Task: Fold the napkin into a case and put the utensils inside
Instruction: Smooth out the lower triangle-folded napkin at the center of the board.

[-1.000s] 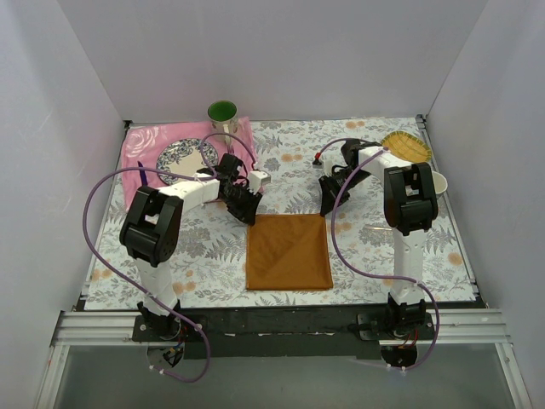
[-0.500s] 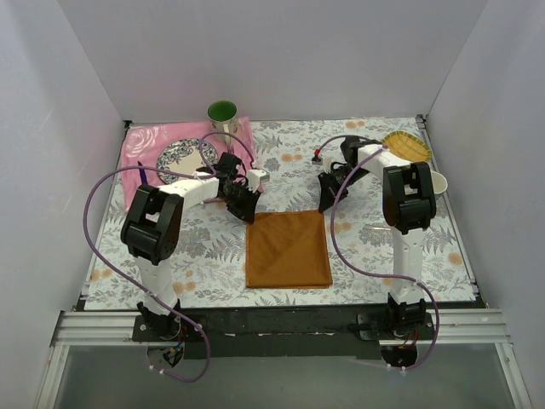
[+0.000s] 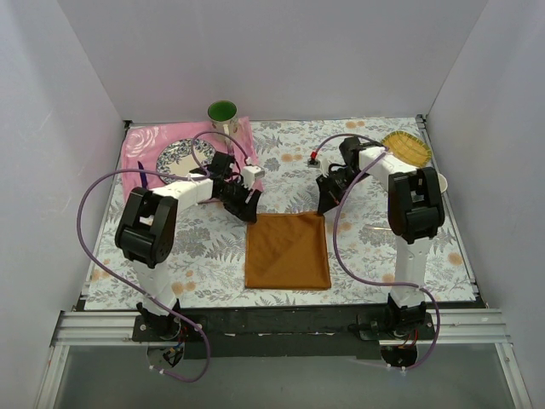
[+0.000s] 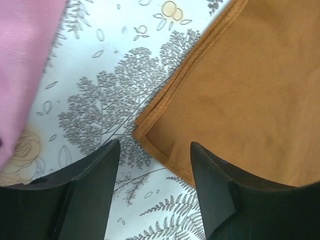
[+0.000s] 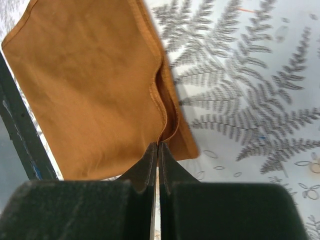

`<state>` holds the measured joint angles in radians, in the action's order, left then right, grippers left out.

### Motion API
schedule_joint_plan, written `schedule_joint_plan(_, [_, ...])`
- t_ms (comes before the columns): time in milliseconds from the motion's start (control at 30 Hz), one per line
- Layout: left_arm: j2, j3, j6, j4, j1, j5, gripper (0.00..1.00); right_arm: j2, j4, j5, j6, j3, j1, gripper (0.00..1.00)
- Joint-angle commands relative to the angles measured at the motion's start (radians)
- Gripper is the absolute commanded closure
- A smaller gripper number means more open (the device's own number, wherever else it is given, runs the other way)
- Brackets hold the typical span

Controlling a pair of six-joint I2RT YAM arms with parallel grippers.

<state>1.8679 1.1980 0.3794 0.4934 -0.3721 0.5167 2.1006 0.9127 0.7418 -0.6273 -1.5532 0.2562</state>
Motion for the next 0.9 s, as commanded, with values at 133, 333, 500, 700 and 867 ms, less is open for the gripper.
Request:
schedule_joint_plan(133, [-0.096, -0.017, 0.038, -0.072, 0.038, 0.025, 0.37, -0.183, -0.086, -0.027, -0.110, 0.113, 0.074, 0.99])
schedule_joint_plan(333, [-0.087, -0.014, 0.042, -0.082, 0.056, 0.068, 0.35, -0.212, -0.106, -0.074, -0.134, 0.153, 0.106, 0.99])
schedule_joint_plan(500, [-0.092, -0.012, 0.032, -0.079, 0.056, 0.072, 0.34, -0.191, -0.107, -0.117, -0.097, 0.148, 0.104, 0.99])
schedule_joint_plan(700, [-0.085, -0.008, 0.032, -0.081, 0.055, 0.080, 0.34, -0.151, -0.086, -0.173, -0.048, 0.101, 0.086, 0.76])
schedule_joint_plan(867, [-0.081, -0.006, 0.023, -0.079, 0.056, 0.083, 0.34, -0.108, -0.048, -0.231, -0.063, 0.047, 0.078, 0.59])
